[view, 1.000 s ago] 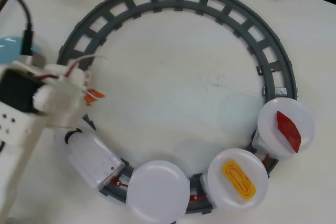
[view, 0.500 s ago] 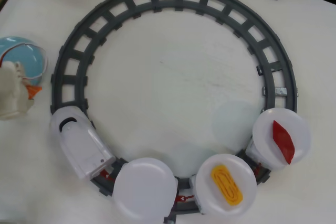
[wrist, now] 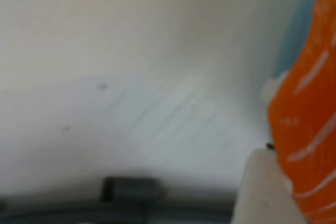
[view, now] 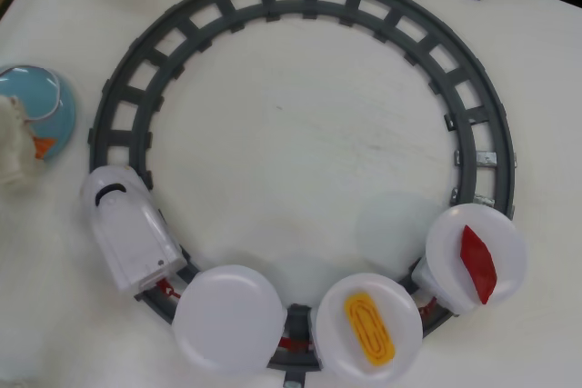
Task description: Pick up the sushi from the Shinkansen and put it on the blue dish
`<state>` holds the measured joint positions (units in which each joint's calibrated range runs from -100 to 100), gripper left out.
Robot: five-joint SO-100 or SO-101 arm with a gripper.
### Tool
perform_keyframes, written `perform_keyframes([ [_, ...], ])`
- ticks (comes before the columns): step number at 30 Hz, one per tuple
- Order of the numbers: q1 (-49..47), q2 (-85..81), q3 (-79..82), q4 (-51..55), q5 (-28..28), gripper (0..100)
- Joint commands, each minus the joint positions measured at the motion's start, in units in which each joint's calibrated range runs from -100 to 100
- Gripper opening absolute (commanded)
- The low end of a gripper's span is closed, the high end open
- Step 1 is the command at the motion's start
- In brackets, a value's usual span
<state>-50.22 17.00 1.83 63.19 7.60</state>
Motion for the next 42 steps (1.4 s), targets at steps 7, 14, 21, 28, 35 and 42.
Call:
perform_keyframes([
  [7,-0.92,8.59,-18.87,-0.90,-2.22,3],
  [14,-1.71,14.98,-26.72,-0.22,-3.73,3],
  [21,-4.26,16.56,-27.08,1.65,-2.79,8],
  [28,-3.47,13.82,-31.95,7.25,-1.90,20],
  [35,-3.47,10.50,-33.57,9.80,-1.90,20],
  [42,-5.59,2.79,-29.15,14.22,-1.90,12],
])
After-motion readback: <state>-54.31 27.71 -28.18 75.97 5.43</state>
